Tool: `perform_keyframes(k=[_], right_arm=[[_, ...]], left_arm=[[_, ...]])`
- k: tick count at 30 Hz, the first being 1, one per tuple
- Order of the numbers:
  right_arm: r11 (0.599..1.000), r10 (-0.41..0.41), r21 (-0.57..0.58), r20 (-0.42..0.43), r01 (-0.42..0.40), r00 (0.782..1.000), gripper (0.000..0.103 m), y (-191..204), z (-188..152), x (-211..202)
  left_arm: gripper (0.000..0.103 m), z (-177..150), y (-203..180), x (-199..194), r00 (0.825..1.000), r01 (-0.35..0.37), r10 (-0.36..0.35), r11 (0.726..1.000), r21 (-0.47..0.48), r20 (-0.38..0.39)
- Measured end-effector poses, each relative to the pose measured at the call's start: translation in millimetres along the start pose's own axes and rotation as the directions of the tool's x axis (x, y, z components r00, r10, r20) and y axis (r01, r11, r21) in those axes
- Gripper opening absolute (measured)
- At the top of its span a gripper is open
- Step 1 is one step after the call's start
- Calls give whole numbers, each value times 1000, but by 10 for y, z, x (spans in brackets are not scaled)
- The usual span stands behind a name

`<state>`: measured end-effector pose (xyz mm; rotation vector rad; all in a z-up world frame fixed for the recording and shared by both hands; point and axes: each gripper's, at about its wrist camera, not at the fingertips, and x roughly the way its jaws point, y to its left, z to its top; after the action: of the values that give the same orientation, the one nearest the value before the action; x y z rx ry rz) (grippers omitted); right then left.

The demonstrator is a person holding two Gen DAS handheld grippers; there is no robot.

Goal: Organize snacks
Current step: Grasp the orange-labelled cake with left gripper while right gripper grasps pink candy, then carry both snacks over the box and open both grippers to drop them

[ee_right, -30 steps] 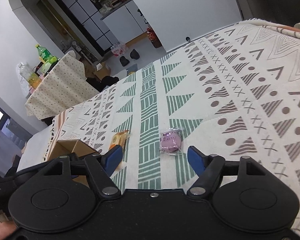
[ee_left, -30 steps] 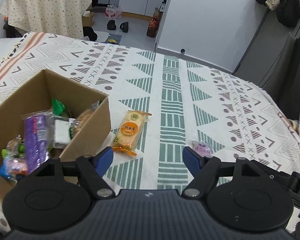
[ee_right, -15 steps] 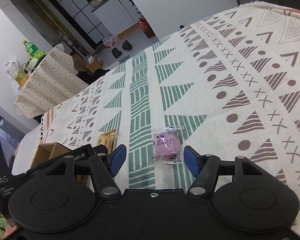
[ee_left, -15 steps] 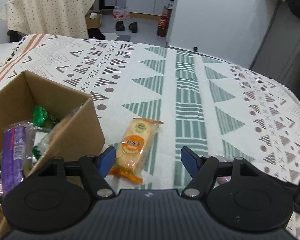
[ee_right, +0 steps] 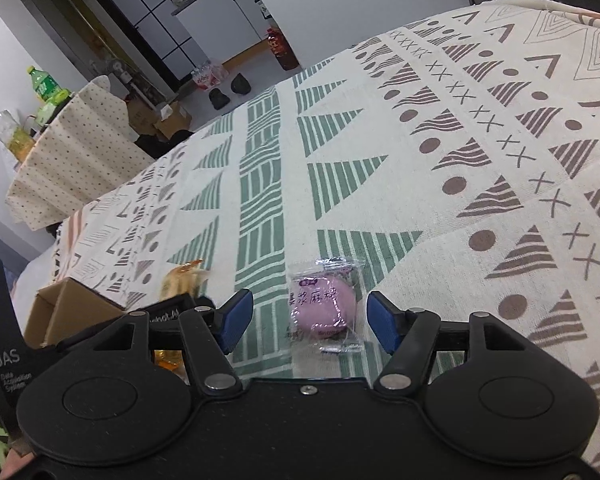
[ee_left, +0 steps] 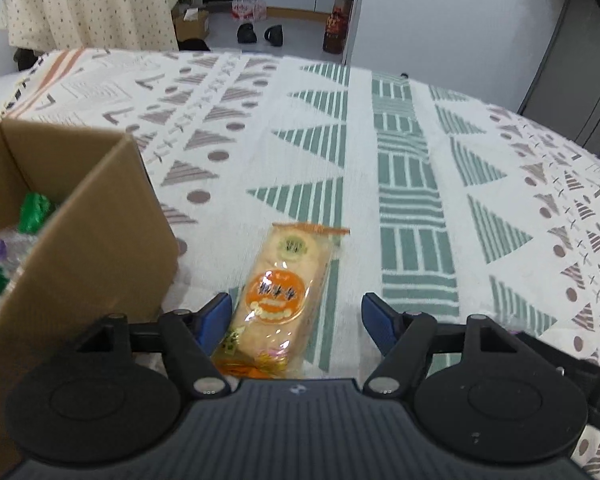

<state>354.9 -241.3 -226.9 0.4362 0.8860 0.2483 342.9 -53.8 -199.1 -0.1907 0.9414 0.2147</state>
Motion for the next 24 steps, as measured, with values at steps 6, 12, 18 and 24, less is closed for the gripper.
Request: perform_keyframes(k=[6, 12, 18, 24], right_arm=[[997, -54, -54, -1, 53, 999, 63, 62, -67, 152], [988, -100, -121, -4, 99, 995, 36, 144, -95, 181], [994, -68, -88, -24, 65, 997, 33, 129, -114, 19], [996, -32, -81, 2, 32, 999, 33, 192, -107, -215]], left_arm=[[45, -6, 78, 23, 1000, 0, 1, 999, -38, 3], [34, -32, 104, -34, 1000, 13, -13, 999, -43, -3], [33, -116, 97, -213, 1000, 27, -28, 999, -47, -13], [33, -173, 71, -491, 999, 36, -36, 999, -38, 8]])
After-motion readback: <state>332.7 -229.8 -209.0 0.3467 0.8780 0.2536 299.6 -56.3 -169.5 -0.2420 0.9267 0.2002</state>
